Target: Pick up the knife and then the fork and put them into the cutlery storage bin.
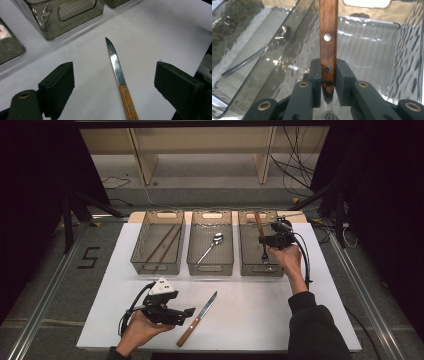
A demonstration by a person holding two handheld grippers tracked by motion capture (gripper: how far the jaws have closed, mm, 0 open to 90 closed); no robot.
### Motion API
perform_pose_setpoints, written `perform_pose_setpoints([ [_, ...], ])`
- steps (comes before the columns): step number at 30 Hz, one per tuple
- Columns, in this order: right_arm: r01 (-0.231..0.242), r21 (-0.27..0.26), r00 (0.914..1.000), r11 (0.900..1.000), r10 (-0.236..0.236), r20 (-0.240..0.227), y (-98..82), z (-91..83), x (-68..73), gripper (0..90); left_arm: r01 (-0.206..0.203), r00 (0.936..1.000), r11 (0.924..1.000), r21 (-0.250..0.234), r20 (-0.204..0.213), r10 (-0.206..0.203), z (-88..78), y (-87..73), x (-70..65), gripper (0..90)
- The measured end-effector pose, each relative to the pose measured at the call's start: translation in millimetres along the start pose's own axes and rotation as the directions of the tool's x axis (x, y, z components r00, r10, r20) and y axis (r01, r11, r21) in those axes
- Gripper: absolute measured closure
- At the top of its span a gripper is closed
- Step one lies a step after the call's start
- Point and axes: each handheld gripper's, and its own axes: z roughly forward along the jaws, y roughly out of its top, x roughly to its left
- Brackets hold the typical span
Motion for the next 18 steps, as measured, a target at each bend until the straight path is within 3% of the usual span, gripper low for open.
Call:
perform_pose_setpoints([
  [7,-0.002,0.029,0.9998,1.0,0.001,0.02,-2.6,1.8,-1.2,75.7,0.009,0.9999,0.9999,-0.004,0.012,-0.009,0.6,-4.3,0.8,16.2],
  [18,0.005,-0.028,0.9998,1.0,-0.006,-0.02,-0.8,-12.0,1.3,52.4,0.023,0.9997,0.9997,0.001,0.0,-0.023,0.5,-6.7,2.4,16.1],
])
